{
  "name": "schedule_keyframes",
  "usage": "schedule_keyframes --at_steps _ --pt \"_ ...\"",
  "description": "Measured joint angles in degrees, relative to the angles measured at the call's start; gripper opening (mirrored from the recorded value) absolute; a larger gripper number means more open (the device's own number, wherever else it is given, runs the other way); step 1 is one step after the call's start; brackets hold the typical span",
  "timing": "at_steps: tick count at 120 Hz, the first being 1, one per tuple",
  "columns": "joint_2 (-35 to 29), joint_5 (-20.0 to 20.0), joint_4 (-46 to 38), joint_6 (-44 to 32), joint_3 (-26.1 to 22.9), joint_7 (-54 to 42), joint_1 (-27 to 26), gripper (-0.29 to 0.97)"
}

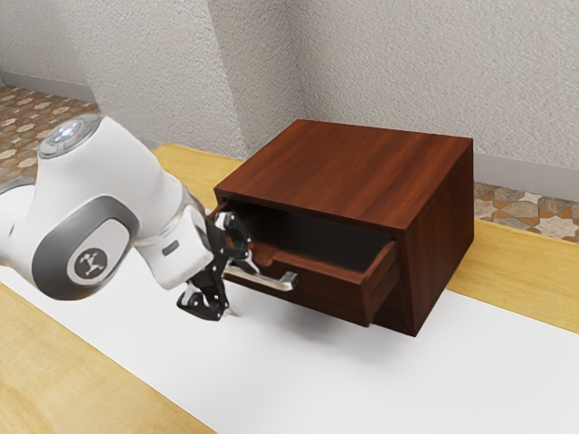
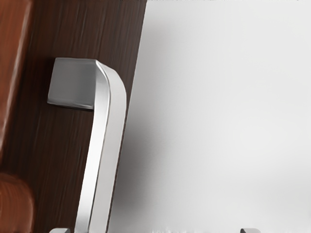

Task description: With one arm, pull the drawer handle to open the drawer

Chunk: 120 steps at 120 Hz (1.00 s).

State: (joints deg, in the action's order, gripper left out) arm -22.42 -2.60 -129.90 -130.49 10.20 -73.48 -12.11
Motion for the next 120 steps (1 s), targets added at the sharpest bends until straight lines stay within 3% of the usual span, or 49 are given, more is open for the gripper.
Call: schedule_keyframes --at_steps 85,120 --pt "-12.1 -0.1 -9.7 -0.3 -0.4 1.0 0.0 0.39" --pt "-14.9 -0.2 -12.4 -0.2 -0.6 1.4 0.0 0.45"
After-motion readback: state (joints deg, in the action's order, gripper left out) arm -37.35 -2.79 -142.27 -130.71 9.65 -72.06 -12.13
